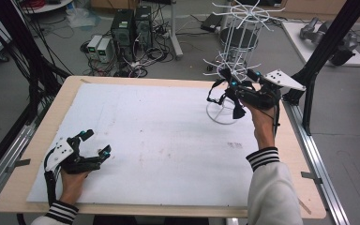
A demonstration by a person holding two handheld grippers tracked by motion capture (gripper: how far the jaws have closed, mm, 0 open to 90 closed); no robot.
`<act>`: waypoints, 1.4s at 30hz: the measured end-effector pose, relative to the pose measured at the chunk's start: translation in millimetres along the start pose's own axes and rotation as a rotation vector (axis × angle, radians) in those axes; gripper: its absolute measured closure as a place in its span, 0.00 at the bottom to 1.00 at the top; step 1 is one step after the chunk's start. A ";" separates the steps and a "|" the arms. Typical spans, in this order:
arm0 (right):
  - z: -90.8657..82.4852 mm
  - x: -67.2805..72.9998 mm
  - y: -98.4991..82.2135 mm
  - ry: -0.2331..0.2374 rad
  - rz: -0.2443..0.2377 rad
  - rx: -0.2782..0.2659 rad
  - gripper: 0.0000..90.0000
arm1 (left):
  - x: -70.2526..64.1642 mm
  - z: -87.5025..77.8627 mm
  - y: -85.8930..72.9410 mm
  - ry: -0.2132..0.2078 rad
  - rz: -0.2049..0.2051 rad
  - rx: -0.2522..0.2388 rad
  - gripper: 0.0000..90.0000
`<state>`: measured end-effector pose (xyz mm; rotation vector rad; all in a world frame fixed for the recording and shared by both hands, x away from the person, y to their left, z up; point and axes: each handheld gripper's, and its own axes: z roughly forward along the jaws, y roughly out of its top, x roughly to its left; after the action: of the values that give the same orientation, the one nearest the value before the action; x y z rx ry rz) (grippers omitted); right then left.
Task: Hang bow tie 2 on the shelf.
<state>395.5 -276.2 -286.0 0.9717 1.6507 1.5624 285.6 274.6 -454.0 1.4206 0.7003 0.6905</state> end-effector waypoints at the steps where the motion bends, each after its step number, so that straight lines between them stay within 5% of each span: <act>1: -1.5 1.3 0.6 -0.003 -0.003 0.010 0.16 | 0.0 -0.1 0.0 0.000 0.000 0.002 0.08; 16: -44.5 36.2 3.5 0.083 -0.092 -0.039 0.13 | -0.2 -0.9 -0.3 0.016 0.004 0.004 0.08; 22: -64.2 43.2 -26.2 0.054 -0.112 -0.026 0.13 | -0.1 -1.8 -0.5 0.027 0.003 0.000 0.08; 39: -109.8 52.8 -131.5 -0.054 -0.061 -0.076 0.13 | -0.5 -2.8 -0.7 0.034 -0.002 -0.006 0.08; 42: -107.1 52.3 -137.1 -0.041 -0.039 -0.015 0.11 | -0.7 -2.8 -0.8 0.036 -0.001 -0.006 0.08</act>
<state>266.7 -287.3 -413.6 0.9519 1.6180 1.5175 283.0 275.8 -454.9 1.4056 0.7267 0.7183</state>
